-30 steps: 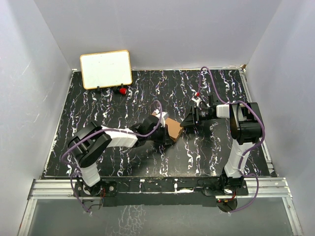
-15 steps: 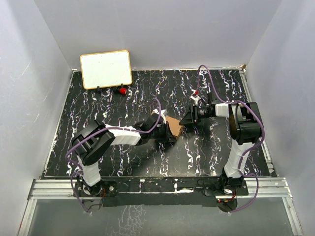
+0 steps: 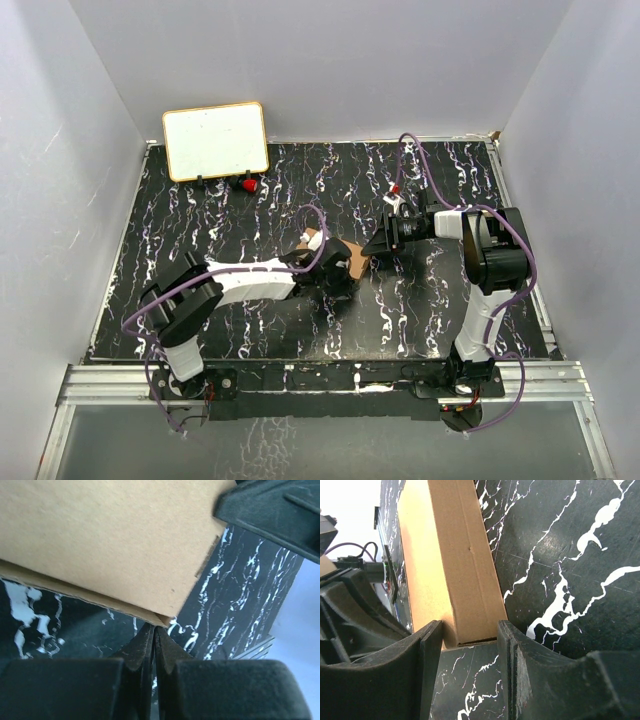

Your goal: Fold the paper box

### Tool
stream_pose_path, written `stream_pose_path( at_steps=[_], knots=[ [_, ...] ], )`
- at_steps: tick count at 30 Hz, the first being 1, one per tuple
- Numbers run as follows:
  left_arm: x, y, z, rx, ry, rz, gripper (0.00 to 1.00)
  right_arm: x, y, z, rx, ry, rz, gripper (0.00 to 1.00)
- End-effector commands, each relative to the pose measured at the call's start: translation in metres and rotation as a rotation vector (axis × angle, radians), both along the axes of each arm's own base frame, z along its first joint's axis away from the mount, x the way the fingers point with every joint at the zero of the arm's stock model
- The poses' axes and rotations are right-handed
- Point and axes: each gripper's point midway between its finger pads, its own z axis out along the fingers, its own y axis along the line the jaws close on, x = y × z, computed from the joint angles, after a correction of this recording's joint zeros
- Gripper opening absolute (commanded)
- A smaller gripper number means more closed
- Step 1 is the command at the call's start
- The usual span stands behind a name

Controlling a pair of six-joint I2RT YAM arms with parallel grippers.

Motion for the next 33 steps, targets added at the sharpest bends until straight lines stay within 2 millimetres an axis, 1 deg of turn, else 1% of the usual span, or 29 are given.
stream_pose_path(
  at_steps=[1, 3, 5, 7, 10, 12, 15, 18, 19, 20, 22, 23, 24, 26, 28, 30, 31, 33],
  knots=[
    [0.016, -0.009, 0.032, -0.019, 0.025, 0.155, 0.0, -0.002, 0.001, -0.016, -0.059, -0.004, 0.0, 0.5],
    [0.021, -0.017, 0.032, -0.047, 0.032, 0.173, 0.0, -0.003, 0.001, -0.016, -0.057, -0.001, -0.001, 0.5],
    [0.029, -0.021, 0.033, -0.075, 0.027, 0.223, 0.0, -0.003, 0.0, -0.016, -0.058, 0.001, -0.003, 0.5],
    [0.037, -0.02, 0.034, -0.063, 0.025, 0.274, 0.01, -0.003, 0.0, -0.016, -0.059, 0.0, -0.003, 0.5],
    [0.046, -0.024, 0.038, -0.021, 0.002, 0.273, 0.02, -0.004, 0.001, -0.015, -0.054, 0.001, -0.001, 0.5],
    [0.05, -0.027, 0.044, -0.033, -0.024, 0.257, 0.03, -0.004, 0.001, -0.015, -0.052, 0.002, 0.0, 0.5],
    [0.056, -0.03, 0.07, -0.077, -0.148, 0.189, 0.06, -0.003, 0.001, -0.013, -0.048, 0.001, 0.0, 0.5],
    [0.057, -0.021, 0.097, -0.059, -0.322, 0.071, 0.11, -0.003, 0.001, -0.011, -0.042, -0.002, 0.001, 0.51],
    [0.056, -0.018, 0.106, -0.047, -0.388, 0.018, 0.14, -0.003, 0.001, -0.011, -0.041, -0.001, 0.002, 0.51],
    [0.051, -0.011, 0.109, -0.034, -0.434, -0.032, 0.21, -0.003, 0.001, -0.011, -0.039, -0.003, 0.003, 0.51],
    [0.041, -0.003, 0.119, -0.041, -0.535, -0.152, 0.39, -0.002, 0.002, -0.009, -0.031, -0.014, 0.01, 0.52],
    [0.035, 0.002, 0.119, -0.049, -0.569, -0.203, 0.49, -0.002, 0.001, -0.008, -0.027, -0.017, 0.011, 0.52],
    [0.029, 0.011, 0.118, -0.053, -0.587, -0.23, 0.56, -0.002, 0.001, -0.005, -0.022, -0.024, 0.015, 0.52],
    [0.021, 0.028, 0.116, -0.084, -0.601, -0.243, 0.64, -0.001, 0.001, -0.001, -0.008, -0.038, 0.02, 0.53],
    [0.019, 0.046, 0.115, -0.149, -0.585, -0.213, 0.7, -0.001, 0.0, 0.003, 0.009, -0.048, 0.023, 0.54],
    [0.021, 0.063, 0.117, -0.241, -0.564, -0.16, 0.75, 0.0, -0.002, 0.009, 0.044, -0.055, 0.03, 0.56],
    [0.023, 0.072, 0.117, -0.284, -0.552, -0.132, 0.79, -0.001, -0.003, 0.016, 0.082, -0.057, 0.037, 0.57],
    [0.026, 0.085, 0.122, -0.379, -0.55, -0.095, 0.82, 0.0, -0.01, 0.029, 0.154, -0.063, 0.041, 0.6]
  ],
)
